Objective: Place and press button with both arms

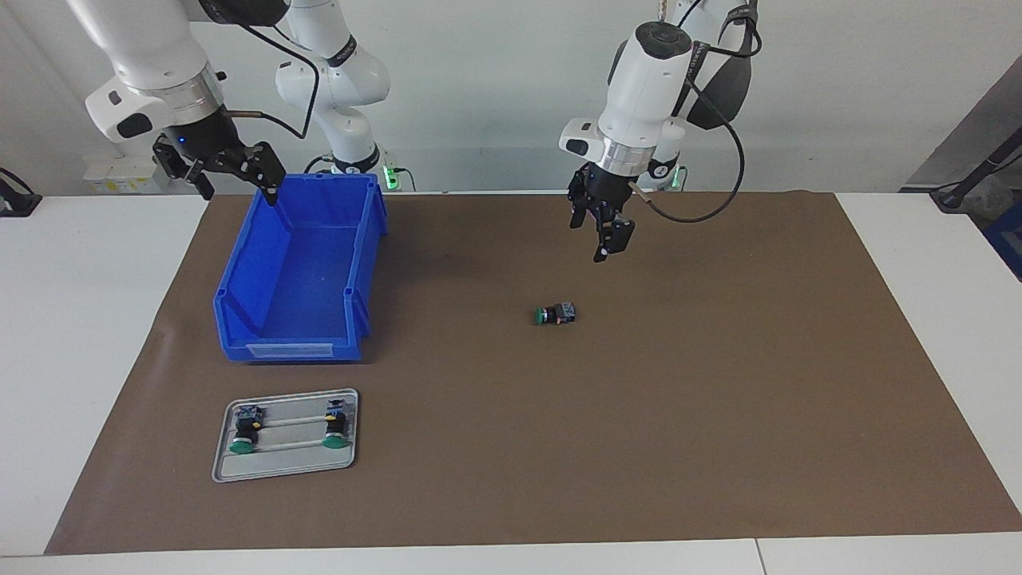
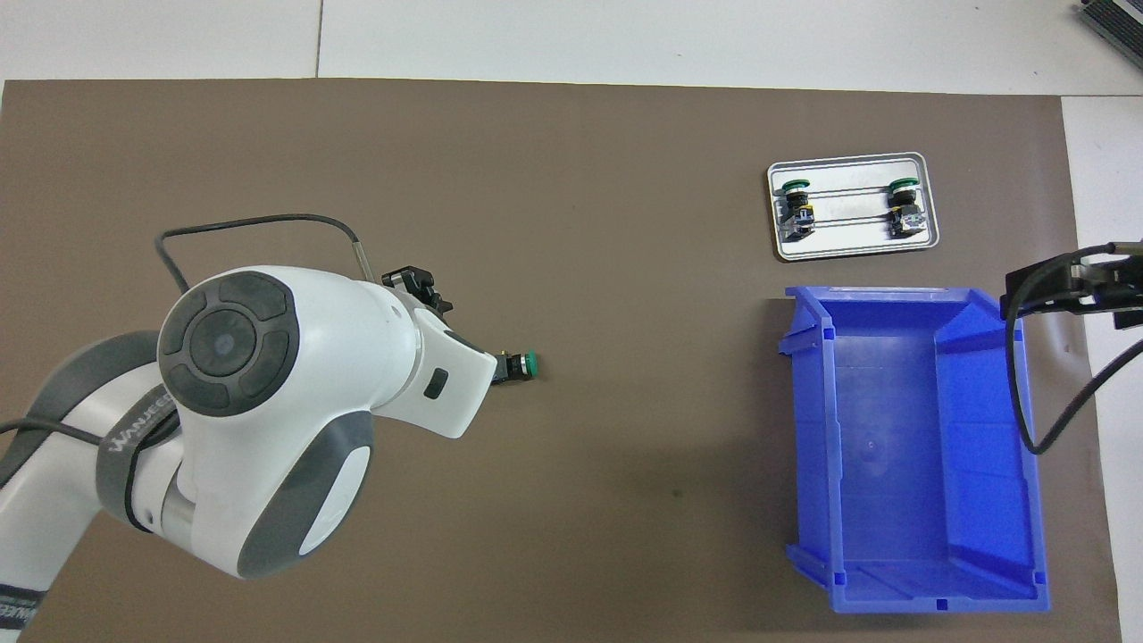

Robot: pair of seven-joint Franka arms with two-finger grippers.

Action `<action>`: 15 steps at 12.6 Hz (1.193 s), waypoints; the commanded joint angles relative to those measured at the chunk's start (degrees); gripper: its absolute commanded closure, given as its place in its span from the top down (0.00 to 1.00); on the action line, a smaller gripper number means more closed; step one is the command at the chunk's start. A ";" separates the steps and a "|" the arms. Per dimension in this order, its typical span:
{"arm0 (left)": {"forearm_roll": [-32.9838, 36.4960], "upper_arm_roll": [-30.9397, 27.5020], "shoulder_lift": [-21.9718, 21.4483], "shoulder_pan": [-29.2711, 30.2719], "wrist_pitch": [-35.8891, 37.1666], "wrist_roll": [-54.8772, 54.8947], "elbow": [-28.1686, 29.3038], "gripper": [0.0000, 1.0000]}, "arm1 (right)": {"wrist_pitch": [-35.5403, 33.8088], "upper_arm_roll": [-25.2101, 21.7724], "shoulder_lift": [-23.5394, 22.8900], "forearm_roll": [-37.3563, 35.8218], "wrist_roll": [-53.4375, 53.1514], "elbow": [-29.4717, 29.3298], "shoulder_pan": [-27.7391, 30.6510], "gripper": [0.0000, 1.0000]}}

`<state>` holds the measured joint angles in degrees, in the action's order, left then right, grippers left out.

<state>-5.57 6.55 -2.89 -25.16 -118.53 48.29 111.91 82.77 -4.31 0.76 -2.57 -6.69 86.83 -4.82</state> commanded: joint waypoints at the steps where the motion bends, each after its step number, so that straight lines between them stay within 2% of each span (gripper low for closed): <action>1: -0.49 -0.66 -0.20 -1.72 -4.33 4.62 4.00 0.74 | -0.24 0.36 -0.06 0.46 0.10 -0.17 0.95 1.00; 2: -0.49 -0.66 0.07 -2.43 -6.95 4.80 5.23 0.91 | -0.16 0.36 -0.06 0.46 0.10 -0.17 0.95 1.00; 3: -0.49 -0.66 1.21 -3.31 -10.54 4.71 6.29 0.98 | -0.15 0.36 -0.06 0.46 0.10 -0.17 0.95 1.00; 5: -0.49 -0.66 3.75 -4.28 -13.82 4.80 6.82 0.97 | -0.33 0.36 -0.06 0.46 0.19 -0.17 0.95 1.00; 10: -0.49 -0.66 5.35 -4.28 -17.51 6.91 8.84 0.95 | -0.24 0.36 -0.06 0.46 0.27 -0.17 1.56 1.00; 15: -0.49 -0.66 11.84 -6.39 -23.92 2.17 9.20 0.94 | -0.33 0.36 0.03 0.46 0.19 -0.17 1.65 1.00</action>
<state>-5.63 6.65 6.66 -29.59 -138.64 52.83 120.64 82.77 -4.33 0.76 -2.57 -6.69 86.83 -3.98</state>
